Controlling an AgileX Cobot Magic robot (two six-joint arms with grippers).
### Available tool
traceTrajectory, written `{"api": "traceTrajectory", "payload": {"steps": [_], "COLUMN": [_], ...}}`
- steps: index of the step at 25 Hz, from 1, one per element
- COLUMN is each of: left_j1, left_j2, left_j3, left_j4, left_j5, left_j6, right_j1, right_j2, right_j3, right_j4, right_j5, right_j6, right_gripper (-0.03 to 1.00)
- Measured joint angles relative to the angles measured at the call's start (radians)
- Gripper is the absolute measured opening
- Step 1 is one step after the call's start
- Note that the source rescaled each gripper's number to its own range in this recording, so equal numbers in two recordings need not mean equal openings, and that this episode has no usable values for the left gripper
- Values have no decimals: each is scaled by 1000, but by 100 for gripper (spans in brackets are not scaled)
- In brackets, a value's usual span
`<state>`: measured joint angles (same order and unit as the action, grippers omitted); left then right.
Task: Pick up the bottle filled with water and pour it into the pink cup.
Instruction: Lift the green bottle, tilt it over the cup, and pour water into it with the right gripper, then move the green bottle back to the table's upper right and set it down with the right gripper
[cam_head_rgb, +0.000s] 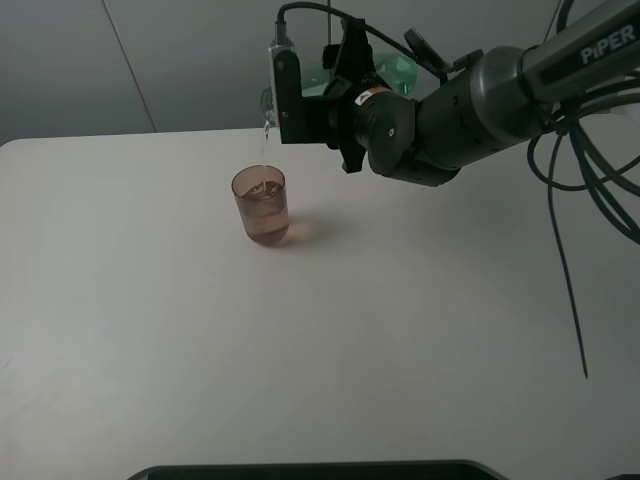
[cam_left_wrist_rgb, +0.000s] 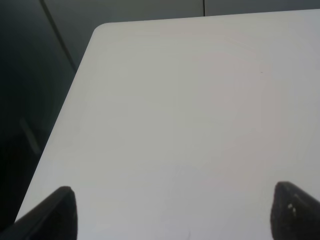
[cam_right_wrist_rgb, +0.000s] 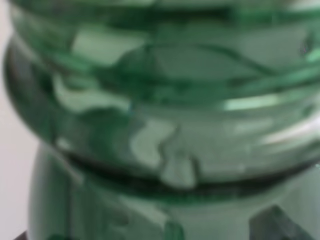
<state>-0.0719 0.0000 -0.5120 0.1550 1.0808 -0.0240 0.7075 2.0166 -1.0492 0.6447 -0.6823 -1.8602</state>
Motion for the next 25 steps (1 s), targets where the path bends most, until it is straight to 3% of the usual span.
{"api": "traceTrajectory", "payload": {"steps": [9, 20, 25], "left_j1": [0, 0, 0], "left_j2": [0, 0, 0], "left_j3": [0, 0, 0], "left_j4": [0, 0, 0], "left_j5": [0, 0, 0], "left_j6": [0, 0, 0], "right_j1": [0, -12, -61], "right_j2": [-11, -151, -191], "right_j3": [-1, 5, 10], "right_j4": [0, 29, 22], "right_j5": [2, 26, 131], "right_j6": [342, 944, 1105], "right_gripper": [0, 0, 0]}}
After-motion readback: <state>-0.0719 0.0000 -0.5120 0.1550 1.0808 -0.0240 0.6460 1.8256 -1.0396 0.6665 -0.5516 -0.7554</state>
